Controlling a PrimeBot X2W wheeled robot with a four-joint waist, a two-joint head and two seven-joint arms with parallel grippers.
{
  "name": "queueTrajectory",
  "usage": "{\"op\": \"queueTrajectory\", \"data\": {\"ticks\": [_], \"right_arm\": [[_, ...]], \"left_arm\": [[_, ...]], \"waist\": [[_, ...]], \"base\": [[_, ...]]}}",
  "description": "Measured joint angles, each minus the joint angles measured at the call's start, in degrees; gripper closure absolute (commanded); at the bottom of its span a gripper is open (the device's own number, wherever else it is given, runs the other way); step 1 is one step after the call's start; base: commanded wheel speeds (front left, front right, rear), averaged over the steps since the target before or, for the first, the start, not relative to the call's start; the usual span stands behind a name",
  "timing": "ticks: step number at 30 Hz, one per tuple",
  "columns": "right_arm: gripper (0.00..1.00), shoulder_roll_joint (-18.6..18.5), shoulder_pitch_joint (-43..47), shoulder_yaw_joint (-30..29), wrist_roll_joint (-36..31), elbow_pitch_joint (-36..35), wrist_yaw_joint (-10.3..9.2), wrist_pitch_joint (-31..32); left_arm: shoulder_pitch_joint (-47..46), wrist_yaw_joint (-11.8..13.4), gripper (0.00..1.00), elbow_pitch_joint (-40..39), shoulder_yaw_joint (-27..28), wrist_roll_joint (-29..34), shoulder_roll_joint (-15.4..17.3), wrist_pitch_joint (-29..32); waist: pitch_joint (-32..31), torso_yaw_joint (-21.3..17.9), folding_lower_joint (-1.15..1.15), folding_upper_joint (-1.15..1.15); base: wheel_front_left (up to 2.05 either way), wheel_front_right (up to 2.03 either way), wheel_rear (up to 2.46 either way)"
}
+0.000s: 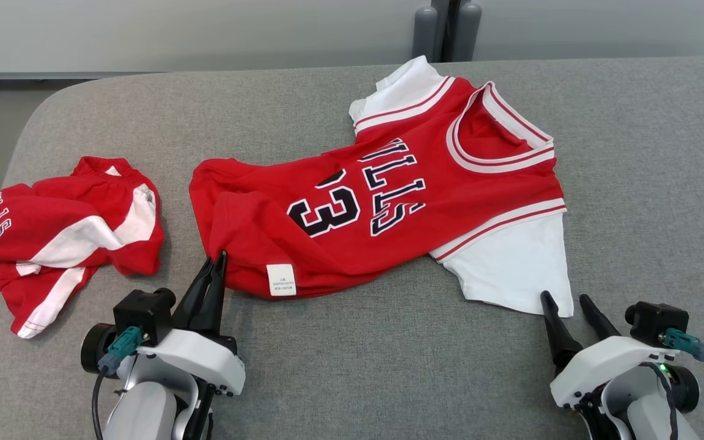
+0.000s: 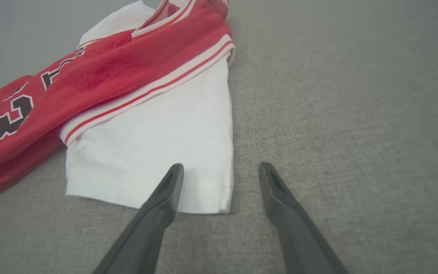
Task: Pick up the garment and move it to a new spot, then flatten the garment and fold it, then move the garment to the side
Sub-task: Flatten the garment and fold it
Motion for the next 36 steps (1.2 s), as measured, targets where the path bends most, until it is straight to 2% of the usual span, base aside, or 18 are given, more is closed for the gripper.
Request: {"op": "queueTrajectory", "data": {"ticks": [2, 3, 4, 5, 9, 18, 20, 26, 36], "right_arm": [[0.0, 0.0, -0.3, 0.2, 1.0, 0.7, 0.0, -0.2], [0.52, 0.0, -0.7, 0.2, 1.8, 1.3, 0.0, -0.1], [0.91, -0.1, -1.0, 0.5, 2.4, 1.7, 0.0, 0.1], [1.0, -0.2, -1.2, 0.8, 2.7, 1.9, 0.0, 0.1], [1.0, -0.1, -1.5, 2.5, 3.7, 2.5, 0.0, 0.5], [1.0, 0.0, -1.3, 2.2, 5.4, 0.8, 0.0, -1.2], [1.0, 0.0, -0.8, 2.0, 7.9, -0.8, 0.0, -0.8], [1.0, -0.6, -1.2, 0.1, 6.8, -7.8, 0.0, 2.0], [1.0, -2.6, -6.0, -2.6, 10.0, -22.2, 0.0, 12.8]], "left_arm": [[0.4, 0.1, 1.0, -0.3, -0.1, 0.0, 0.0, 0.2], [0.4, 0.2, 1.0, -0.5, -0.1, 0.0, 0.1, 0.2], [0.4, 0.3, 1.0, -0.8, -0.2, -0.1, 0.1, 0.3], [0.4, 0.3, 1.0, -0.9, -0.2, -0.3, 0.1, 0.4], [0.5, 0.5, 1.0, -1.4, -0.3, -0.5, 0.3, 0.5], [1.6, 1.0, 1.0, -1.5, -0.4, -1.0, 0.6, 0.3], [1.8, 1.1, 1.0, -1.7, -0.4, -1.3, 0.6, 0.0], [2.5, 1.1, 1.0, -2.9, -0.4, -1.4, 1.4, -0.6], [1.0, 2.3, 1.0, -7.2, 0.4, -1.2, 3.1, 0.0]], "waist": [[0.1, 0.1, 0.0, 0.0], [0.1, 0.1, 0.0, 0.0], [0.1, 0.1, 0.0, 0.0], [0.1, 0.0, 0.0, 0.0], [0.1, -0.4, 0.0, 0.0], [-2.2, -1.8, 0.0, 0.0], [-3.1, -2.1, 0.0, 0.0], [-6.0, -3.2, 0.0, 0.0], [-10.7, -5.5, 0.0, 0.0]], "base": [[0.0, 0.0, 0.0], [0.0, 0.0, 0.0], [0.0, 0.0, 0.0], [0.0, 0.0, 0.0], [0.0, 0.0, 0.0], [0.0, 0.0, 0.0], [0.0, 0.0, 0.0], [0.0, 0.0, 0.0], [0.0, 0.0, 0.0]]}}
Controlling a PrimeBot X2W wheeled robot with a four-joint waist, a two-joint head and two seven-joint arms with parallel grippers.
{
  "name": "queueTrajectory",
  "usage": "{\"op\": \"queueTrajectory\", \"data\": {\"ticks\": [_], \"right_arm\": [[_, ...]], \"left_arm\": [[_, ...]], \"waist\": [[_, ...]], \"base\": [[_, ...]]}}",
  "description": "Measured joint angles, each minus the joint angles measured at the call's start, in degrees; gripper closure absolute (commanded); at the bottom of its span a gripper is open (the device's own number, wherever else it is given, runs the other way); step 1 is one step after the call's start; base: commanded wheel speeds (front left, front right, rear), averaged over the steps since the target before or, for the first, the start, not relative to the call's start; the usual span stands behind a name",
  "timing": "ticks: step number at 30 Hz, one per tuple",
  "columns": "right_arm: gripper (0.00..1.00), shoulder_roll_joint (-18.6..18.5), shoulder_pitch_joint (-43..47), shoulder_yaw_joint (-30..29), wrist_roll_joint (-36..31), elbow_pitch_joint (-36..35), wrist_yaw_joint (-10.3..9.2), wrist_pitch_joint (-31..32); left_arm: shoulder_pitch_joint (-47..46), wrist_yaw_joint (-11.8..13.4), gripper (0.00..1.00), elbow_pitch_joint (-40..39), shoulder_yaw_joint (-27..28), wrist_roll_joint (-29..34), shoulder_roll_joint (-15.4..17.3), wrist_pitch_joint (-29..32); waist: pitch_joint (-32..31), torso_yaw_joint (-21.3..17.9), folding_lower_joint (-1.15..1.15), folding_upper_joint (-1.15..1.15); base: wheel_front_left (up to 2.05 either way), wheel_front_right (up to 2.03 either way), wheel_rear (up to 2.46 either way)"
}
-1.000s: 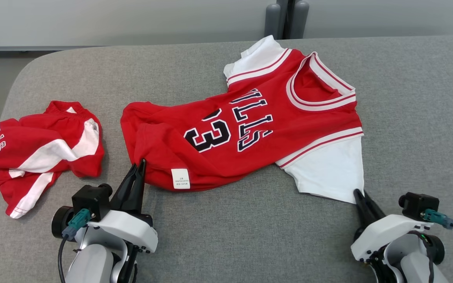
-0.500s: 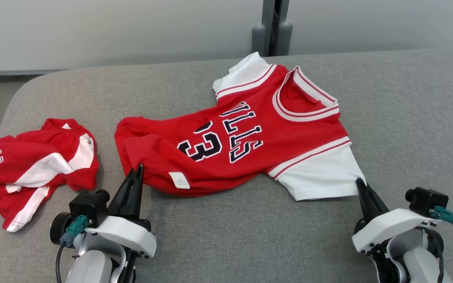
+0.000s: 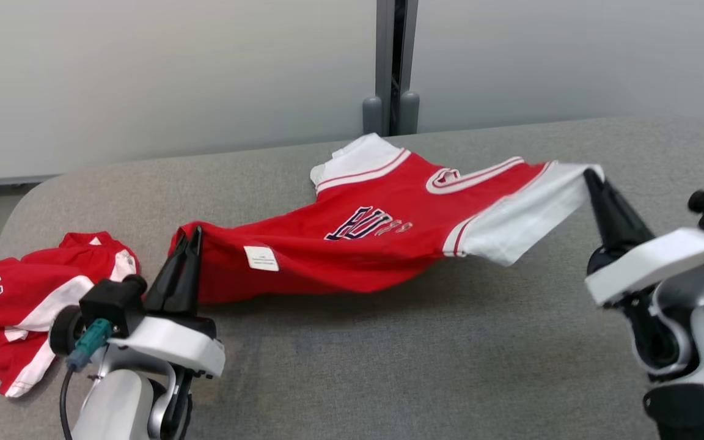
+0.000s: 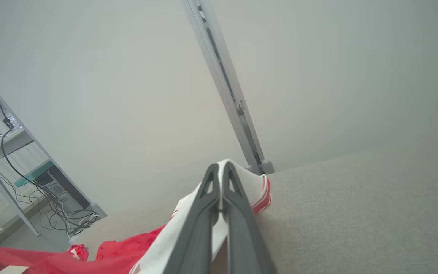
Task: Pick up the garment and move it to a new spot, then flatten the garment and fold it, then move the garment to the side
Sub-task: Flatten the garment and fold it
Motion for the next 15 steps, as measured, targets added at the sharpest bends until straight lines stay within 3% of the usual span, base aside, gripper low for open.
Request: {"op": "queueTrajectory", "data": {"ticks": [5, 9, 15], "right_arm": [[1.0, -1.2, -5.3, -2.2, 1.0, -3.9, 0.0, 5.4], [1.0, -0.2, -11.0, -6.5, 2.3, -3.0, 0.0, 10.5], [1.0, 0.5, -20.1, -8.0, -0.5, -0.7, 0.0, 14.7]], "left_arm": [[-3.6, -0.3, 1.0, -2.8, -0.1, 0.3, 1.2, 1.3], [-8.0, -0.3, 1.0, -4.6, 0.1, 0.7, 2.8, 3.3], [-14.7, -1.0, 1.0, -5.4, 0.1, 0.6, 4.0, 6.0]], "waist": [[-1.3, -1.1, 0.0, 0.0], [-1.8, -1.7, 0.0, 0.0], [-2.1, -2.4, 0.0, 0.0]], "base": [[0.0, 0.0, 0.0], [0.0, 0.0, 0.0], [0.0, 0.0, 0.0]]}}
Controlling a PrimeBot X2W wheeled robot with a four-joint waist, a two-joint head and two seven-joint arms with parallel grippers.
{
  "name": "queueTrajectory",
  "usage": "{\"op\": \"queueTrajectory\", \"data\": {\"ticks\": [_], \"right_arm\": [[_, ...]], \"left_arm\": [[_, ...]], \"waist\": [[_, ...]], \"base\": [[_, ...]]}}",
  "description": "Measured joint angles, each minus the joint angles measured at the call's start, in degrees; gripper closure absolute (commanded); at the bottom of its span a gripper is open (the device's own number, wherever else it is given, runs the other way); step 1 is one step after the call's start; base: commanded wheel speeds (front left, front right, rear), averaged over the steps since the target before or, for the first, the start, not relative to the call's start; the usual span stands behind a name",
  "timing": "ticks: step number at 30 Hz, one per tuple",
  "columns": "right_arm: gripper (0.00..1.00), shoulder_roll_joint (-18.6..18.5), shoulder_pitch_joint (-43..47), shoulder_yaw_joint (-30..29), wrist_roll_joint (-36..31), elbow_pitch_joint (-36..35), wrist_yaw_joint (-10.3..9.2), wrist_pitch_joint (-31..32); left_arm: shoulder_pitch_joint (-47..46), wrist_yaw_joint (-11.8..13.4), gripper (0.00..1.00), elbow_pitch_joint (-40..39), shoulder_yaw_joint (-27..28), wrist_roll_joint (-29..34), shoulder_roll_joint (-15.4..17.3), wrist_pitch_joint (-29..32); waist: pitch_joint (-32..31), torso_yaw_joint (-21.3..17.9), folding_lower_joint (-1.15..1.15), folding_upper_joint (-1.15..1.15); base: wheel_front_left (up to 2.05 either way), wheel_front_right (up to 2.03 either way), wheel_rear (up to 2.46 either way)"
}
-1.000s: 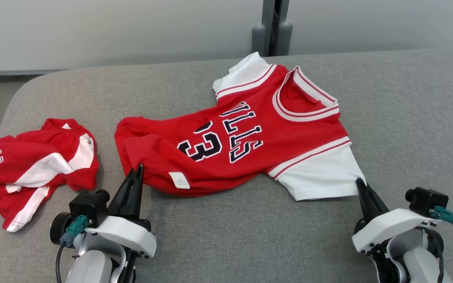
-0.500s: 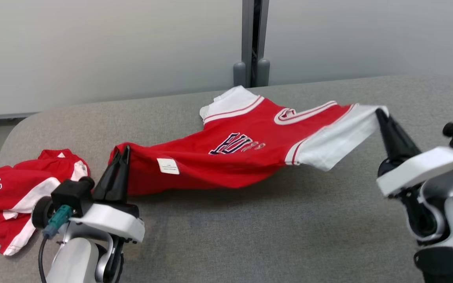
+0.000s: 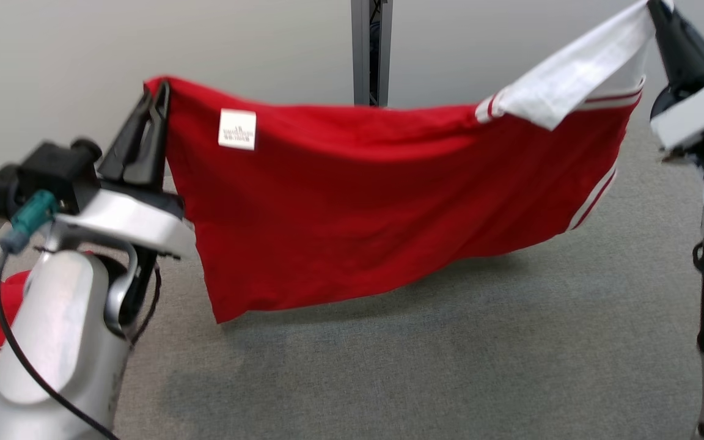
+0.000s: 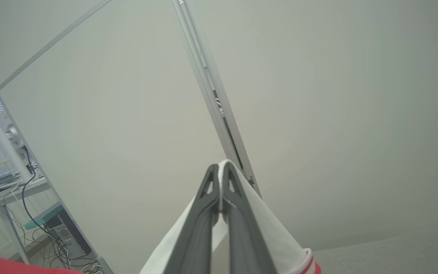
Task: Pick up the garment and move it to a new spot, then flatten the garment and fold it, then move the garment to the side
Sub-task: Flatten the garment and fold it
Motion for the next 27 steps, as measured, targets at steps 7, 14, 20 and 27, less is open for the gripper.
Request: {"op": "queueTrajectory", "data": {"ticks": [7, 14, 20, 27], "right_arm": [[1.0, 0.9, -11.1, -2.7, -1.8, 6.2, 0.0, 2.1], [1.0, 1.5, -16.5, -4.5, -3.4, 11.3, 0.0, 2.1], [1.0, 1.8, -17.7, -7.1, -2.3, 13.8, 0.0, 2.1], [1.0, 1.9, -19.3, -10.4, 4.1, 19.2, -0.01, 1.3]], "left_arm": [[-8.8, -0.6, 1.0, 2.1, 0.0, -0.4, 0.8, 1.5], [-11.5, -0.8, 1.0, 3.5, 0.5, -2.5, 0.3, 2.0], [-11.5, -0.8, 1.0, 4.3, 1.6, -5.0, -0.4, 2.1], [-11.5, -0.5, 1.0, 4.9, 2.9, -7.5, -1.3, 1.8]], "waist": [[-0.1, -0.8, 0.0, 0.0], [-0.2, -1.3, 0.0, 0.0], [-0.1, -1.5, 0.0, 0.0], [0.5, -1.4, 0.0, 0.0]], "base": [[0.0, 0.0, 0.0], [0.0, 0.0, 0.0], [0.0, 0.0, 0.0], [0.0, 0.0, 0.0]]}}
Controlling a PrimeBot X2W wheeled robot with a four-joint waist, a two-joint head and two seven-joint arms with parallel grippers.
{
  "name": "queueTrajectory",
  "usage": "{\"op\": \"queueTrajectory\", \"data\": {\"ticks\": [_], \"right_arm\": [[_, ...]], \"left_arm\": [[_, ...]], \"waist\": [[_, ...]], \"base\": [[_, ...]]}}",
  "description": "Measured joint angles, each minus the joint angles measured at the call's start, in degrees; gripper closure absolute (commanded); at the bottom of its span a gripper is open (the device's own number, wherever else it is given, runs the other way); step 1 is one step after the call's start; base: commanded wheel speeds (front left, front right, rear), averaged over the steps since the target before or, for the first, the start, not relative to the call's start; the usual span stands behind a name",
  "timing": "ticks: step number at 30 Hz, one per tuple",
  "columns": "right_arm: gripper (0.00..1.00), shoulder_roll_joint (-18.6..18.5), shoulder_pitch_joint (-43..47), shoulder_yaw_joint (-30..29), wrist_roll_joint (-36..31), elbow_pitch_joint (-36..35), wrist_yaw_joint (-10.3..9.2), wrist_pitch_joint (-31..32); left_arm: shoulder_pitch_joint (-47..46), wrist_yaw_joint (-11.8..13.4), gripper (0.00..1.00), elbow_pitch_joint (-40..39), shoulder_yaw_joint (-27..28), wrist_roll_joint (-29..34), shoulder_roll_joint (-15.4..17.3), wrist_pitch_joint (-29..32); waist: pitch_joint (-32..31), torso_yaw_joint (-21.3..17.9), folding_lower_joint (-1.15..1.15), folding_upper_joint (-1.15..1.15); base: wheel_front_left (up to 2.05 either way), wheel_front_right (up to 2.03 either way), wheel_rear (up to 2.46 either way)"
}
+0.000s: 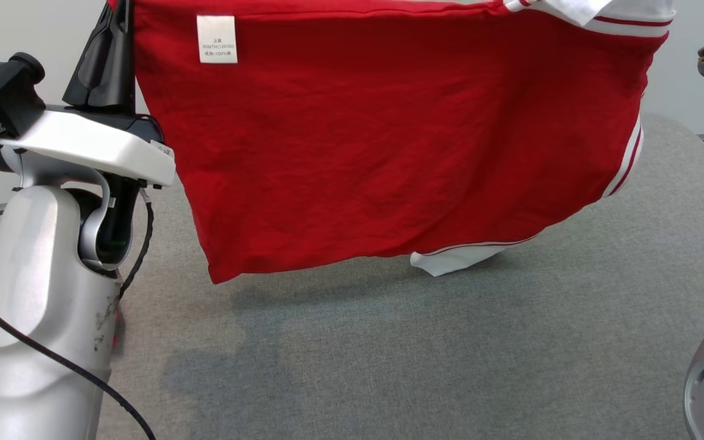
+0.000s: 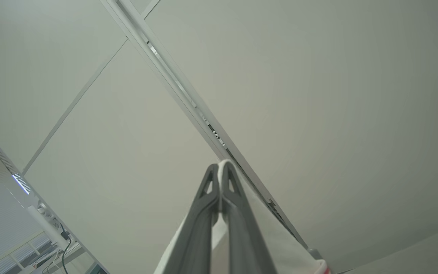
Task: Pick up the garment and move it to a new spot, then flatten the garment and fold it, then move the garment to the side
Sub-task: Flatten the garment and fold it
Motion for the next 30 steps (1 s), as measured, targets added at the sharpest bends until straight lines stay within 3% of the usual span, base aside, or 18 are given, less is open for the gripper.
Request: {"op": "queueTrajectory", "data": {"ticks": [11, 19, 24, 27, 30], "right_arm": [[1.0, 0.0, -4.2, 1.1, 0.8, 4.6, 0.0, -2.3], [1.0, 0.0, -16.5, 4.5, -3.7, 7.1, 0.0, -7.1], [1.0, 0.0, -29.2, 6.9, -4.3, 9.8, 0.0, -16.4], [1.0, -0.1, -36.8, 8.5, -4.6, 13.0, 0.0, -28.3], [1.0, -0.3, -40.7, 11.8, -3.0, 14.2, 0.0, -34.9]], "left_arm": [[-2.1, -0.2, 1.0, 1.4, -0.6, -1.2, 0.4, 1.8], [-19.8, -1.4, 1.0, 9.0, -4.8, 2.7, 2.6, 3.3], [-36.2, -1.8, 1.0, 16.5, -6.2, 4.6, 2.5, 1.2], [-46.4, -1.0, 1.0, 23.3, -6.1, 6.2, 1.5, -4.7], [-52.5, -0.2, 1.0, 26.5, -6.1, 7.3, 0.7, -8.1]], "waist": [[3.7, 0.0, 0.0, 0.0], [13.0, 0.0, 0.0, 0.0], [20.5, -0.2, 0.0, 0.0], [25.8, -0.5, 0.0, 0.0], [28.9, -0.9, 0.0, 0.0]], "base": [[0.0, 0.0, 0.0], [0.0, 0.0, 0.0], [0.0, 0.0, 0.0], [0.0, 0.0, 0.0], [0.0, 0.0, 0.0]]}}
